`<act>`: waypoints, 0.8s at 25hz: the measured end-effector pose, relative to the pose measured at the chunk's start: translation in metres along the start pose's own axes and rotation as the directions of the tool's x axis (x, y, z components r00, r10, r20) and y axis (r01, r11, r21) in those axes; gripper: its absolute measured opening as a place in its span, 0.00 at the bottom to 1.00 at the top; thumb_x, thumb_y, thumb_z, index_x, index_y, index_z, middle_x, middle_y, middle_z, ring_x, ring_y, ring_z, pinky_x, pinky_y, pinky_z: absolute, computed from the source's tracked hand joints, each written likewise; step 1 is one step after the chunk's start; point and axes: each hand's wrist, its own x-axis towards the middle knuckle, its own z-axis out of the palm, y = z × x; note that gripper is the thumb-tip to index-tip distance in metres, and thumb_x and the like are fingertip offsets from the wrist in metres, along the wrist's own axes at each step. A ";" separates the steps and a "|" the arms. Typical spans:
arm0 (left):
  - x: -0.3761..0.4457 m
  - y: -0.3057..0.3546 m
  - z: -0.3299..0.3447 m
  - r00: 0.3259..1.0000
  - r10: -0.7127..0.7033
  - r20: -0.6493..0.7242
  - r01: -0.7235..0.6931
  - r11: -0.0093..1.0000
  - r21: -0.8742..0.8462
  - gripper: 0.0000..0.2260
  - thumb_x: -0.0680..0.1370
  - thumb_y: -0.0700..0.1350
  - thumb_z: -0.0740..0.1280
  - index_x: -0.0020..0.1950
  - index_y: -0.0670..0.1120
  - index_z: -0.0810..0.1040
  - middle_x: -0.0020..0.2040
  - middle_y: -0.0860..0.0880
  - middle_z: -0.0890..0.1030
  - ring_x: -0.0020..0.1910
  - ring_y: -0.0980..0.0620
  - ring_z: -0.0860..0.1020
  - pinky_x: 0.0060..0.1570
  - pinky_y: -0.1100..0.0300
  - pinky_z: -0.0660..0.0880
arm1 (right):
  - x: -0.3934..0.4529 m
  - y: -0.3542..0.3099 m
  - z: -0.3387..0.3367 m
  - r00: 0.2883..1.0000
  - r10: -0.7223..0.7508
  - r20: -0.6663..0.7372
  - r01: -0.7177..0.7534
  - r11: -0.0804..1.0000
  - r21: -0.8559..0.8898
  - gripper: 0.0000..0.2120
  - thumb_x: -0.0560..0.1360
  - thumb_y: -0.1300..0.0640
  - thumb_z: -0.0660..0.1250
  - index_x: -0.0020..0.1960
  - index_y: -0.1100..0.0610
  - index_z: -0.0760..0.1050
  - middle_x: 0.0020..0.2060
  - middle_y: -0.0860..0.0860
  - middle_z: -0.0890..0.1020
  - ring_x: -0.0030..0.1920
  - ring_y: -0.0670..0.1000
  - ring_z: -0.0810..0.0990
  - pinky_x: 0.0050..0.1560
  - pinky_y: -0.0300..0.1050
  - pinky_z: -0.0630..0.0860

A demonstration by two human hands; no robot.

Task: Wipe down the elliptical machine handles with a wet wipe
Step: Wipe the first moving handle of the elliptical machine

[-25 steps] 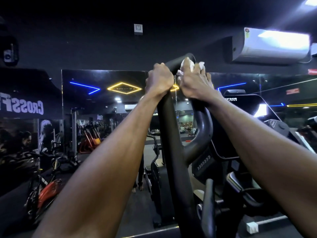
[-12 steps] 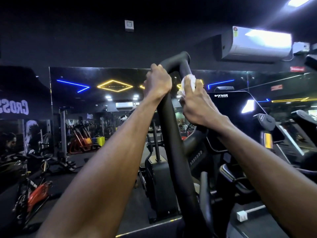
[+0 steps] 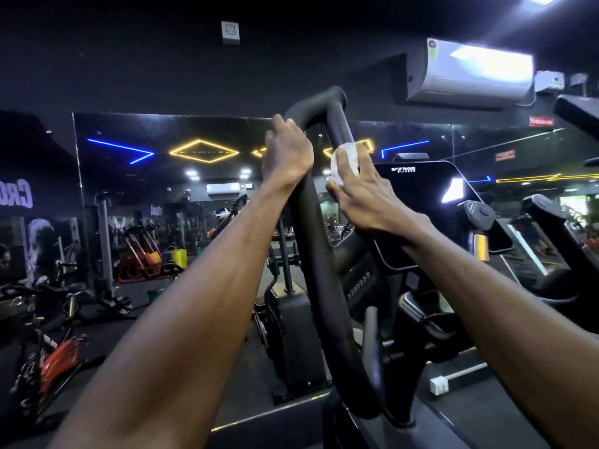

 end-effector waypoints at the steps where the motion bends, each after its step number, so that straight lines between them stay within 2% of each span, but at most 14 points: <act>1: -0.001 0.001 0.000 1.000 -0.004 -0.001 0.004 1.000 0.001 0.21 0.84 0.50 0.47 0.73 0.43 0.64 0.64 0.41 0.75 0.59 0.42 0.76 0.58 0.46 0.74 | 0.010 -0.003 -0.006 0.999 0.033 0.035 -0.035 0.998 0.059 0.30 0.83 0.41 0.50 0.80 0.49 0.44 0.80 0.56 0.41 0.79 0.60 0.52 0.73 0.61 0.58; 3: -0.005 0.002 0.000 1.000 -0.011 -0.015 0.012 1.000 0.006 0.21 0.84 0.50 0.47 0.74 0.43 0.63 0.66 0.39 0.74 0.63 0.40 0.74 0.59 0.48 0.72 | 0.011 -0.006 -0.011 0.998 0.036 0.047 -0.042 0.991 0.127 0.30 0.83 0.39 0.48 0.80 0.47 0.43 0.80 0.54 0.40 0.80 0.57 0.46 0.75 0.62 0.52; 7: -0.022 0.000 0.002 0.999 -0.013 -0.037 0.014 0.999 0.029 0.22 0.85 0.50 0.47 0.77 0.44 0.58 0.70 0.39 0.71 0.67 0.40 0.71 0.64 0.47 0.69 | -0.060 0.006 0.014 0.998 -0.059 -0.033 0.061 0.997 0.038 0.29 0.82 0.38 0.46 0.79 0.49 0.53 0.80 0.51 0.41 0.80 0.54 0.41 0.76 0.61 0.48; 9: -0.031 0.001 0.001 0.999 -0.025 -0.038 0.026 0.999 0.030 0.22 0.85 0.50 0.47 0.78 0.44 0.56 0.70 0.38 0.69 0.67 0.41 0.71 0.59 0.51 0.68 | -0.060 0.011 0.013 0.995 -0.086 -0.046 0.087 0.996 0.023 0.31 0.82 0.37 0.44 0.80 0.51 0.50 0.80 0.53 0.42 0.80 0.55 0.43 0.76 0.61 0.50; 11: -0.040 0.003 0.001 0.999 -0.037 -0.039 0.038 0.999 0.033 0.22 0.85 0.49 0.47 0.79 0.44 0.54 0.70 0.39 0.70 0.66 0.42 0.72 0.54 0.55 0.67 | -0.051 0.013 0.004 0.998 -0.056 -0.028 0.059 0.994 0.088 0.33 0.81 0.36 0.42 0.80 0.51 0.44 0.80 0.53 0.42 0.80 0.54 0.43 0.77 0.62 0.49; 13: -0.053 0.003 0.000 0.998 -0.047 -0.046 0.048 0.998 0.027 0.22 0.85 0.49 0.47 0.79 0.43 0.54 0.67 0.40 0.72 0.58 0.48 0.73 0.48 0.60 0.66 | -0.071 0.015 0.010 0.999 -0.038 -0.038 0.043 0.989 0.141 0.35 0.81 0.35 0.43 0.81 0.52 0.39 0.80 0.53 0.41 0.80 0.51 0.41 0.78 0.60 0.46; 16: -0.070 0.001 -0.001 0.998 -0.042 -0.045 0.043 0.999 0.022 0.22 0.86 0.49 0.47 0.79 0.43 0.54 0.56 0.46 0.72 0.43 0.59 0.70 0.36 0.68 0.63 | -0.129 0.025 0.028 0.995 -0.090 -0.036 0.092 0.994 0.060 0.37 0.81 0.35 0.44 0.80 0.54 0.37 0.80 0.52 0.40 0.80 0.49 0.39 0.78 0.56 0.45; 18: -0.073 0.000 -0.001 0.997 -0.040 -0.062 0.042 0.999 0.021 0.23 0.85 0.49 0.47 0.79 0.43 0.54 0.56 0.44 0.75 0.47 0.54 0.75 0.41 0.63 0.70 | -0.129 0.033 0.027 0.995 -0.102 -0.022 0.103 0.994 0.031 0.37 0.80 0.35 0.42 0.80 0.55 0.37 0.80 0.53 0.41 0.80 0.49 0.38 0.79 0.58 0.47; 20: -0.072 -0.001 -0.001 0.995 -0.062 -0.075 0.064 0.998 0.021 0.23 0.85 0.49 0.47 0.79 0.42 0.54 0.64 0.40 0.75 0.58 0.46 0.76 0.51 0.55 0.72 | -0.124 0.027 0.020 0.996 -0.083 -0.034 0.085 0.994 0.062 0.38 0.80 0.34 0.41 0.81 0.56 0.39 0.81 0.54 0.42 0.80 0.50 0.38 0.79 0.58 0.48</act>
